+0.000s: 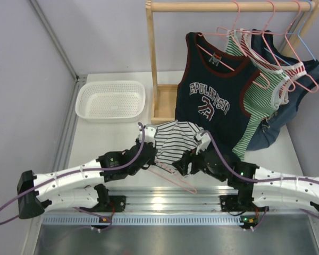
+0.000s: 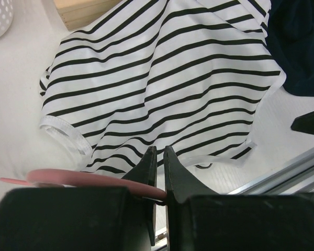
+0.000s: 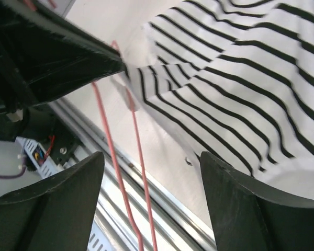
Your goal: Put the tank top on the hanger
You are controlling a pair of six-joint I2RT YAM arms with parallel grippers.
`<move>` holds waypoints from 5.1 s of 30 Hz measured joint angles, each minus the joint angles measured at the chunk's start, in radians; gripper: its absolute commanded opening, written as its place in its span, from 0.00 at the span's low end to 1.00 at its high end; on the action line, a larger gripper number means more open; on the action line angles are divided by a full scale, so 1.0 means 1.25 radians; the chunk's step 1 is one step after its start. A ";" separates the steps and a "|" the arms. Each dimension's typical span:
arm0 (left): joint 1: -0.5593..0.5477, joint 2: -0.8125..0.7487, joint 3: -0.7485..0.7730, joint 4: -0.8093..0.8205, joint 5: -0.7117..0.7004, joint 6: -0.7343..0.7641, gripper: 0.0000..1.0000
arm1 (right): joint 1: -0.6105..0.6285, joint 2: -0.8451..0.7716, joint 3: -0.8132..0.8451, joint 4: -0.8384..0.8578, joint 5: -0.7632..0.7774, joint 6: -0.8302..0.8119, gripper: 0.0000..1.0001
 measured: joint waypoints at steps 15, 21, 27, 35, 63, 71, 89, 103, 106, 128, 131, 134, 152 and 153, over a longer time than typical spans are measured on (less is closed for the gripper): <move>0.000 -0.004 -0.003 0.009 0.000 0.011 0.00 | -0.010 0.037 -0.161 -0.205 0.068 0.232 0.41; 0.000 -0.004 -0.003 0.009 0.000 0.011 0.00 | 0.030 0.101 -0.132 -0.207 0.097 0.242 0.42; 0.000 -0.007 -0.003 0.009 0.000 0.011 0.00 | 0.069 0.129 -0.101 -0.194 0.125 0.249 0.42; 0.000 -0.040 -0.018 0.010 0.001 0.015 0.00 | 0.077 0.208 -0.072 -0.149 0.130 0.249 0.42; 0.000 -0.047 -0.024 0.012 0.000 0.020 0.00 | 0.078 0.353 -0.002 -0.141 0.178 0.300 0.04; 0.000 -0.038 -0.024 0.011 -0.077 0.016 0.00 | 0.078 0.226 -0.004 -0.220 0.192 0.318 0.00; 0.023 0.090 0.063 0.008 -0.269 -0.014 0.00 | 0.076 0.059 -0.005 -0.389 0.198 0.315 0.00; 0.029 0.092 0.066 0.024 -0.308 -0.014 0.00 | 0.068 0.055 0.080 -0.477 0.177 0.305 0.00; 0.029 0.081 0.058 0.038 -0.311 -0.013 0.00 | 0.062 0.058 0.114 -0.494 0.176 0.299 0.00; 0.030 0.043 0.027 0.059 -0.311 -0.013 0.00 | -0.015 0.128 0.243 -0.514 0.124 0.202 0.00; 0.030 0.051 0.027 0.066 -0.305 -0.010 0.00 | -0.015 0.146 0.255 -0.512 0.118 0.188 0.00; 0.030 0.059 0.027 0.081 -0.293 -0.009 0.00 | -0.015 0.170 0.276 -0.509 0.112 0.174 0.00; 0.024 0.193 0.205 0.055 -0.332 -0.064 0.00 | -0.040 0.226 0.415 -0.519 0.105 0.110 0.00; 0.023 0.193 0.206 0.055 -0.329 -0.063 0.00 | -0.042 0.221 0.415 -0.520 0.106 0.110 0.00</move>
